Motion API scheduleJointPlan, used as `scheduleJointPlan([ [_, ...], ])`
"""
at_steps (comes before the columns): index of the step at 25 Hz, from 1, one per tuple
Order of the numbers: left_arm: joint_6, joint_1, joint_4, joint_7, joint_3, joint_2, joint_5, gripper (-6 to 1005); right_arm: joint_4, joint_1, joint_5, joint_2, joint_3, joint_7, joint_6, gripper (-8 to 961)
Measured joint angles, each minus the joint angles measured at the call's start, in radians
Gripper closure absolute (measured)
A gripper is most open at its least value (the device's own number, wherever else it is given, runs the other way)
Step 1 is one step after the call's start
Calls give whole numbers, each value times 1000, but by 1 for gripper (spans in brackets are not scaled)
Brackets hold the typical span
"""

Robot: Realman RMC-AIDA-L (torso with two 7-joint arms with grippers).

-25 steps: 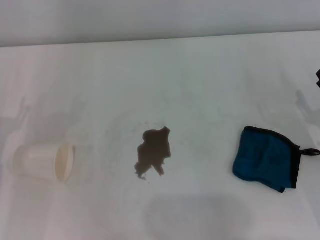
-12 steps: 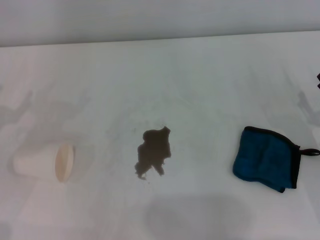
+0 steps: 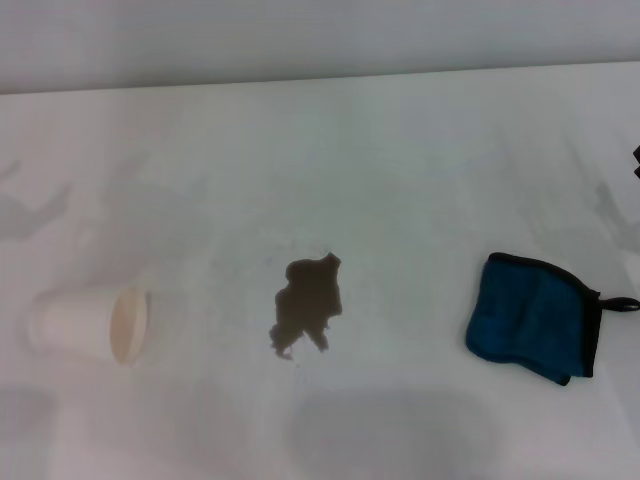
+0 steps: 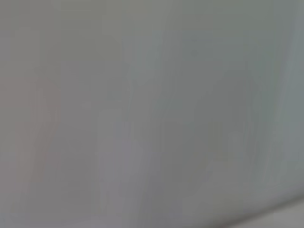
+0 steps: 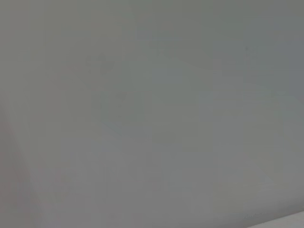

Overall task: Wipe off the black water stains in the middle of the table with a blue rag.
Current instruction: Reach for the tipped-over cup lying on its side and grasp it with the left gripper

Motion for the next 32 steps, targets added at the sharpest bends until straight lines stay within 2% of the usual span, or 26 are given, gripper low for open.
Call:
scheduleJointPlan([
  [2, 47, -60, -121, -30, 0, 0, 133, 111, 0, 0, 0, 0, 0, 0, 0, 114],
  [6, 94, -127, -220, -32, 1, 1, 292, 111, -2, -1, 0, 0, -2, 0, 2, 114],
  [8, 128, -183, -271, -9, 2, 3, 432, 111, -2, -2, 0, 0, -3, 0, 3, 115],
  [14, 169, -308, -312, 95, 4, 9, 743, 112, -2, 1, 0, 0, -8, 0, 5, 115],
  [16, 175, -342, -326, 135, 4, 9, 809, 112, -2, 4, 0, 0, -9, 0, 6, 115],
  [20, 177, -410, -388, 243, 4, -11, 905, 112, -2, 8, -1, 0, -10, 1, 6, 114],
  [21, 177, -410, -388, 243, 4, -11, 905, 112, -2, 9, -1, 0, -10, 3, 6, 114],
  [23, 178, -473, -401, 297, 4, -21, 1012, 112, -2, 9, -1, 0, -10, 10, 6, 115],
  [28, 181, -525, -373, 328, 4, -26, 1096, 111, -2, 3, -2, 0, -10, 15, 7, 115],
  [32, 181, -536, -297, 343, 4, -28, 1126, 111, -2, 2, -2, 0, -10, 15, 8, 115],
])
